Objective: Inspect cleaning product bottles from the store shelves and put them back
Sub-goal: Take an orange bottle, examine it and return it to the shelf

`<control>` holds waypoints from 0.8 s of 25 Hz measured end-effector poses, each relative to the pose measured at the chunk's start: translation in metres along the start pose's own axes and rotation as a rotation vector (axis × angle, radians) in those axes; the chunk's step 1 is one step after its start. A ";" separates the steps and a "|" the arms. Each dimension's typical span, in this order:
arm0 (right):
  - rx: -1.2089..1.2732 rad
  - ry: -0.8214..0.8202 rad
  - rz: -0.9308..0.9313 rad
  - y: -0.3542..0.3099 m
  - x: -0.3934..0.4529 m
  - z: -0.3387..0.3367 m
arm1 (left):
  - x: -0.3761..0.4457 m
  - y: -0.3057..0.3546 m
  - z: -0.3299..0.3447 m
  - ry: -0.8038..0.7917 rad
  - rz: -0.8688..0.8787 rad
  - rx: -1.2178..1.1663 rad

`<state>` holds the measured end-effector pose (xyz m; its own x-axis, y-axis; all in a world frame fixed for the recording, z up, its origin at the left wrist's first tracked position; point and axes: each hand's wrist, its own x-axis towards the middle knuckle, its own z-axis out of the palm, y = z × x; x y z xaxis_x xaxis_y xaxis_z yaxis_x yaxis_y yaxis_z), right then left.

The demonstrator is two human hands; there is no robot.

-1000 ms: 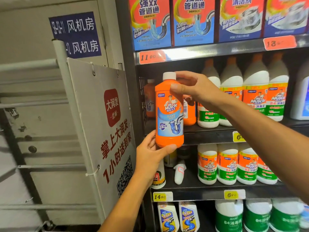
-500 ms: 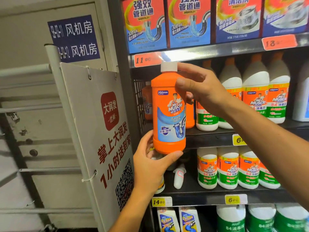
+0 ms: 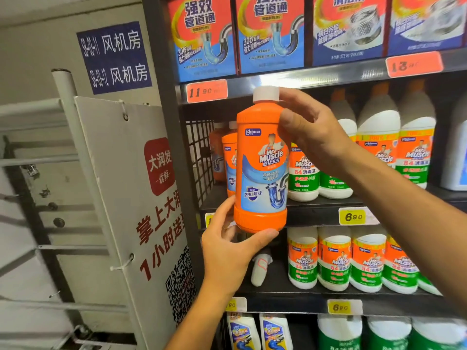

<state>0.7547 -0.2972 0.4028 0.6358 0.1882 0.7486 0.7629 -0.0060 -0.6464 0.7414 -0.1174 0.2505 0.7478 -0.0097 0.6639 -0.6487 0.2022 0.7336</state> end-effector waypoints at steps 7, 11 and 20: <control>0.199 -0.036 0.116 -0.001 -0.006 0.003 | -0.009 0.003 0.024 -0.211 -0.296 -0.461; 0.253 -0.111 0.227 -0.004 -0.007 0.004 | -0.014 0.000 0.034 -0.235 -0.407 -0.757; 0.182 -0.085 0.193 -0.004 -0.005 -0.007 | -0.009 0.006 0.044 -0.111 -0.275 -0.530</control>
<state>0.7495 -0.3049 0.4027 0.7490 0.2828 0.5992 0.5904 0.1256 -0.7973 0.7248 -0.1591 0.2550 0.8401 -0.2273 0.4924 -0.2536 0.6379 0.7272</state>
